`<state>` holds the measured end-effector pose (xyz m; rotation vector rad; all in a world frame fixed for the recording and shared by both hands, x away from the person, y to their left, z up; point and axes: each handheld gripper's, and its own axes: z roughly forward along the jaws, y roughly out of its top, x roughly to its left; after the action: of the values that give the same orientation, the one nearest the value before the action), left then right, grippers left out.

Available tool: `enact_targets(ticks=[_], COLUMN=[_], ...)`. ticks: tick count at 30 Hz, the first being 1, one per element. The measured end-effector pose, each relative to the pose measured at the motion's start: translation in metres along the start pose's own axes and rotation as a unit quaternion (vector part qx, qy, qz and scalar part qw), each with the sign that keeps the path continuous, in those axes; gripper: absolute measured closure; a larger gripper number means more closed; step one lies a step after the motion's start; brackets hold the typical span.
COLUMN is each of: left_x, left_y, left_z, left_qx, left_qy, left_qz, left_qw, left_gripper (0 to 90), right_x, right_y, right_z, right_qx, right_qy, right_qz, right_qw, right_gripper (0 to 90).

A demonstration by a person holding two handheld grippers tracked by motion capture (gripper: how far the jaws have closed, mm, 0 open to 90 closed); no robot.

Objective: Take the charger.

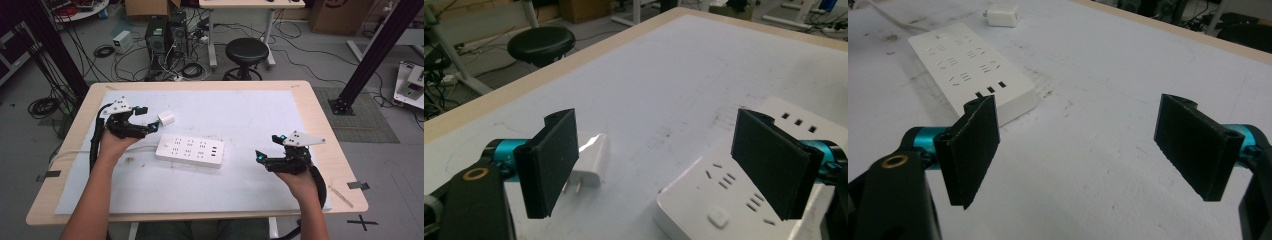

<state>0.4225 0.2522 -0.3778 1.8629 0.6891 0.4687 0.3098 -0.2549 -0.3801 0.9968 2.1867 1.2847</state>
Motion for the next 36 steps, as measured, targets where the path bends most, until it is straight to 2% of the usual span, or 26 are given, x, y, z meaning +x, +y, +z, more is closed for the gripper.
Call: enact_targets(ticks=[1,2,4,5,7,8,9,10,13,15,17,18,19,21,28,29,30,34,36], left_x=[0.008,0.008,0.017,0.017,0.026,0.029,0.037,0.037,0.049,0.049,0.053,0.055,0.055,0.056,0.058,0.058,0.057,0.057,0.057], left_y=[0.004,0.004,0.007,0.007,0.008,0.007,0.001,0.001,-0.011,-0.011,-0.019,-0.025,-0.027,-0.03,-0.036,-0.037,-0.036,-0.036,-0.036], left_z=[0.01,0.01,0.023,0.023,0.036,0.039,0.052,0.052,0.073,0.073,0.084,0.089,0.091,0.093,0.099,0.1,0.1,0.101,0.102], left_qx=[0.006,0.006,0.022,0.022,0.042,0.042,0.051,0.051,0.091,0.091,0.093,0.106,0.109,0.117,0.128,0.131,0.131,0.132,0.14], left_qy=[-0.002,-0.002,0.003,0.003,0.009,0.013,0.018,0.018,0.028,0.028,0.024,0.025,0.02,0.023,0.013,0.011,0.005,0.004,-0.002], left_qz=[-0.006,-0.006,-0.005,-0.005,-0.006,-0.006,-0.02,-0.02,-0.021,-0.021,-0.024,-0.02,-0.021,-0.018,-0.009,-0.009,-0.001,0.002,0.003], left_qw=[1.0,1.0,0.9997,0.9997,0.9991,0.999,0.9983,0.9983,0.9952,0.9952,0.9951,0.9939,0.9936,0.9927,0.9916,0.9913,0.9914,0.9912,0.9901], left_gripper=[19.0,19.0,19.0,19.1,19.1,19.1,19.1,19.1,19.1,19.1,19.1,19.1,19.1,19.1,20.1,21.2,22.7,26.4,28.5], right_x=[0.0,-0.001,-0.001,-0.001,0.0,0.0,0.001,0.001,0.005,0.005,0.007,0.006,0.006,0.006,0.006,0.007,0.007,0.006,0.007], right_y=[-0.002,-0.003,-0.004,-0.004,-0.005,-0.005,-0.005,-0.005,-0.006,-0.007,-0.01,-0.01,-0.011,-0.012,-0.009,-0.009,-0.009,-0.009,-0.009], right_z=[-0.002,-0.003,-0.004,-0.004,-0.004,-0.005,-0.005,-0.005,-0.006,-0.006,-0.007,-0.007,-0.007,-0.007,-0.006,-0.005,-0.005,-0.003,-0.002], right_qx=[-0.004,-0.004,-0.003,-0.003,-0.004,-0.002,-0.005,-0.005,-0.003,-0.004,-0.002,-0.002,0.0,0.003,0.004,0.004,0.005,0.006,0.008], right_qy=[0.0,0.0,-0.003,-0.004,-0.005,-0.006,-0.003,-0.003,-0.005,-0.005,-0.008,-0.009,-0.01,-0.011,-0.01,-0.01,-0.01,-0.009,-0.007], right_qz=[0.006,0.006,0.01,0.01,0.011,0.013,0.016,0.016,0.015,0.013,0.016,0.015,0.018,0.019,0.014,0.015,0.017,0.016,0.017], right_qw=[1.0,1.0,0.9999,0.9999,0.9999,0.9999,0.9999,0.9999,0.9999,0.9999,0.9998,0.9998,0.9998,0.9997,0.9998,0.9998,0.9998,0.9998,0.9998], right_gripper=[18.5,18.5,18.5,18.5,18.5,18.5,18.5,18.5,18.5,18.5,18.5,18.6,18.5,18.5,18.5,18.5,18.6,18.5,18.6])
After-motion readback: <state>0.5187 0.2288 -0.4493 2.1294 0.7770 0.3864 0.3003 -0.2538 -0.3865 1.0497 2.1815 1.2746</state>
